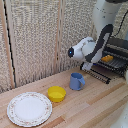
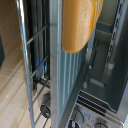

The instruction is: Kindly employ your clamp to softly take hold of the bread. Delicately rest it on the oven pan, verifying that it is even on the surface. Using your clamp and attentiveness, smoothly glide the pan into the oven and along the appropriate brackets, securing it in position.

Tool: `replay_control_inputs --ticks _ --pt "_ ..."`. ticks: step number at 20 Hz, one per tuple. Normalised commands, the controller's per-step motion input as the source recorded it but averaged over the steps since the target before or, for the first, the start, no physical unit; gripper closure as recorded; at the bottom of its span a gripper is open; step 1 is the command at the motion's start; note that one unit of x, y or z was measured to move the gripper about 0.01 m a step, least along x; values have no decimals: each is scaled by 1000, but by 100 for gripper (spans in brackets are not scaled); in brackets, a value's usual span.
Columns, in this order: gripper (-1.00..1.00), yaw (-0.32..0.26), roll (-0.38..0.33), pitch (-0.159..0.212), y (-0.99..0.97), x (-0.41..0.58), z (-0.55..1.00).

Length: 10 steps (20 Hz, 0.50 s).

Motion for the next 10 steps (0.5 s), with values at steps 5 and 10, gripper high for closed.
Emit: replay_control_inputs --ticks 5,10 --pt "-100 69 -32 47 -262 -3 -86" --pt "100 59 0 38 -217 0 -3"
